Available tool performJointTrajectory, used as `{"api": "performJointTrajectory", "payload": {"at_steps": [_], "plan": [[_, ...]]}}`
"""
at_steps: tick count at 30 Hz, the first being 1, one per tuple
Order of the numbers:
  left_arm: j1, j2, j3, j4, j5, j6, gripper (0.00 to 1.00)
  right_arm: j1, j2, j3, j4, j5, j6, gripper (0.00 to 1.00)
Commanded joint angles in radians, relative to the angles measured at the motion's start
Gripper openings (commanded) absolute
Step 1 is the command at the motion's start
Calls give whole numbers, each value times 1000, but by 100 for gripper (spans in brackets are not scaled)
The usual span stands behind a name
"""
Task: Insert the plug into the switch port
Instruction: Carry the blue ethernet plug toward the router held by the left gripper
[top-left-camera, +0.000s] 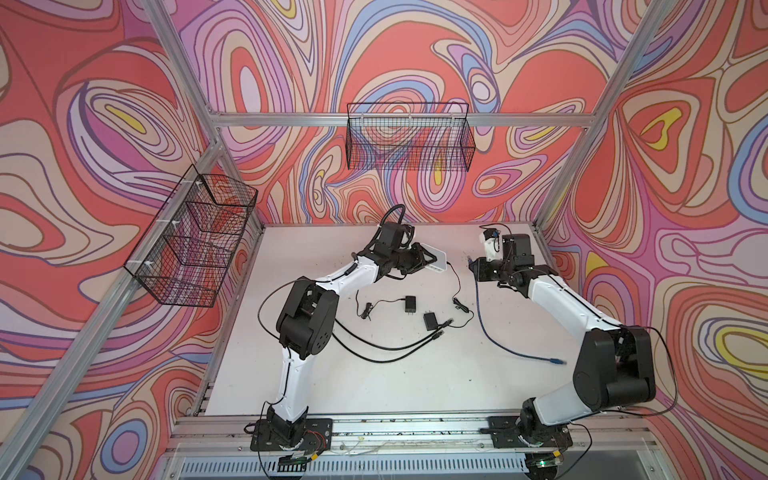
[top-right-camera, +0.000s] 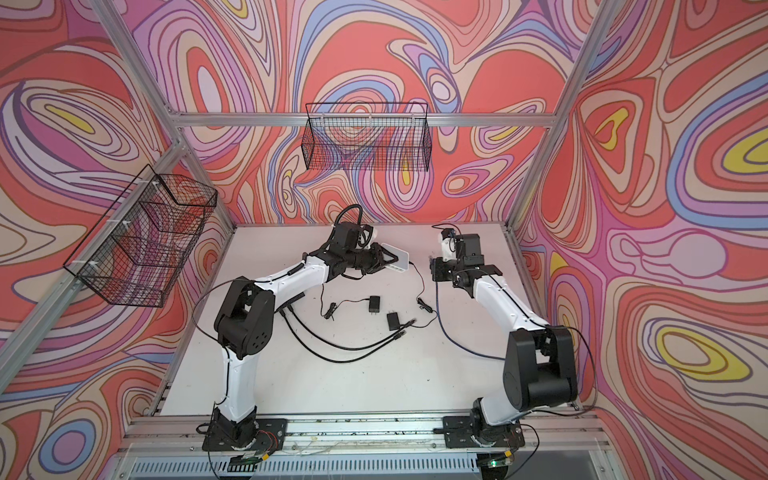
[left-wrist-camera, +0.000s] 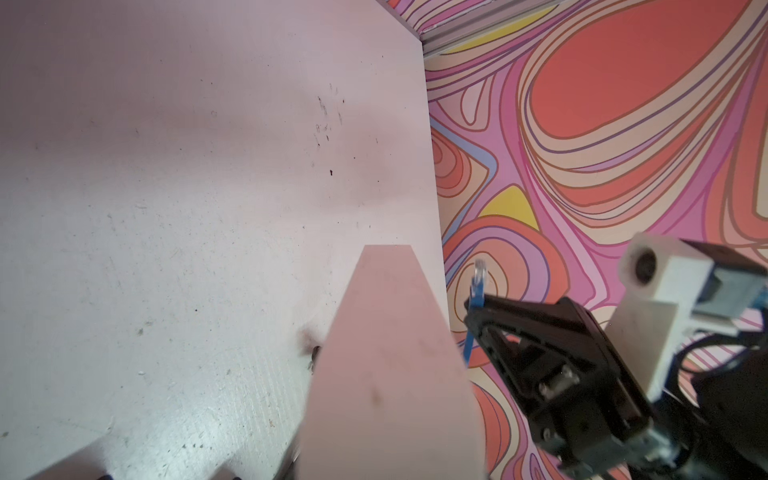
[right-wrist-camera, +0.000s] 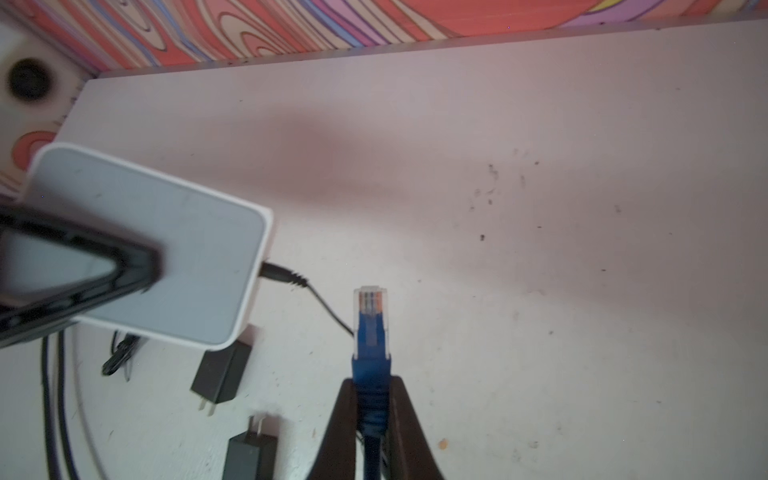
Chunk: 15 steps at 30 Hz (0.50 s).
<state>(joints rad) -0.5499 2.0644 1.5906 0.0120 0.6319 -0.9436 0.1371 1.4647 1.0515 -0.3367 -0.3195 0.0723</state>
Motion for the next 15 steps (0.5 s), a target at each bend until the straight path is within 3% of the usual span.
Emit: {"api": "performJointTrajectory", "payload": {"at_steps": [1,8,15], "plan": [[4,-78,-52,66,6,-13,9,41,-101,-80,-18,-69,17,0],[4,-155,-142,102,-17,-28,9,177,-215,-146,-42,-6,82,0],[4,-196,-204,146,-30,-55,9,232,-284,-207,-13,13,131,0]]}}
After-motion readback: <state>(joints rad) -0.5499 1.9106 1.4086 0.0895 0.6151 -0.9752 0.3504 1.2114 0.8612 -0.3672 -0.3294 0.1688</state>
